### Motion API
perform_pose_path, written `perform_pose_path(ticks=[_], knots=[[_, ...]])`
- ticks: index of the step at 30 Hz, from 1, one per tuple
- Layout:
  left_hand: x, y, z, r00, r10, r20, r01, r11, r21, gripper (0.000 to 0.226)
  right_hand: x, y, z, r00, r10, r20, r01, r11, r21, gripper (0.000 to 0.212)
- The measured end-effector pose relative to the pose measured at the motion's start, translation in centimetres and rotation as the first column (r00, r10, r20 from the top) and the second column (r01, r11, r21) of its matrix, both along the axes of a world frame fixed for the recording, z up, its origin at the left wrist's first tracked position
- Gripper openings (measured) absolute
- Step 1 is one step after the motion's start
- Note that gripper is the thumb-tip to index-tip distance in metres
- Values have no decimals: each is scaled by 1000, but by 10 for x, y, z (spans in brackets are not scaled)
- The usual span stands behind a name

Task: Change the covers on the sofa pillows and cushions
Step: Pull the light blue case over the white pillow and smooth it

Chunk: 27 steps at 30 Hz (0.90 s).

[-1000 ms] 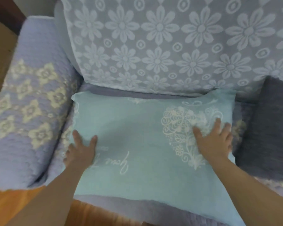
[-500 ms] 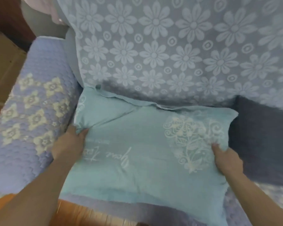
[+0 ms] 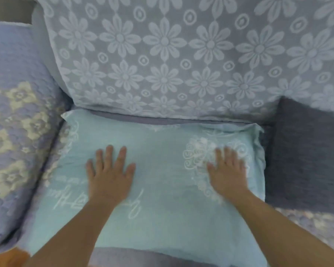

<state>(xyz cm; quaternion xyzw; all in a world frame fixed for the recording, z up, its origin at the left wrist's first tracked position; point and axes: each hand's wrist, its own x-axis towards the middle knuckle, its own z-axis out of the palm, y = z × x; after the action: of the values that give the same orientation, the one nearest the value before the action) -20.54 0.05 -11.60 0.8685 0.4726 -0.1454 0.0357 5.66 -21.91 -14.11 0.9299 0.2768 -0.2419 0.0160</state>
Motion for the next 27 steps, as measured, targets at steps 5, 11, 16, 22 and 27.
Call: perform_pose_path(ticks=[5, 11, 16, 22, 27], knots=[[-51, 55, 19, 857, 508, -80, -515, 848, -124, 81, 29, -8, 17, 830, -500, -247, 531, 844, 76, 100], [-47, 68, 47, 663, 726, 183, -600, 661, -449, 63, -9, -34, 55, 284, -643, -711, 945, 312, 95, 91], [-37, 61, 122, 416, 626, 660, -580, 742, -338, 44, 0, -15, 158, 482, -623, -617, 832, 106, 544, 25], [6, 126, 154, 648, 594, 477, -509, 803, -310, 85, 72, 15, 176, 665, -591, -456, 720, 345, 603, 71], [53, 108, 124, 798, 512, 317, -426, 853, -302, 79, 83, 22, 152, 742, -605, -289, 670, 668, 323, 79]])
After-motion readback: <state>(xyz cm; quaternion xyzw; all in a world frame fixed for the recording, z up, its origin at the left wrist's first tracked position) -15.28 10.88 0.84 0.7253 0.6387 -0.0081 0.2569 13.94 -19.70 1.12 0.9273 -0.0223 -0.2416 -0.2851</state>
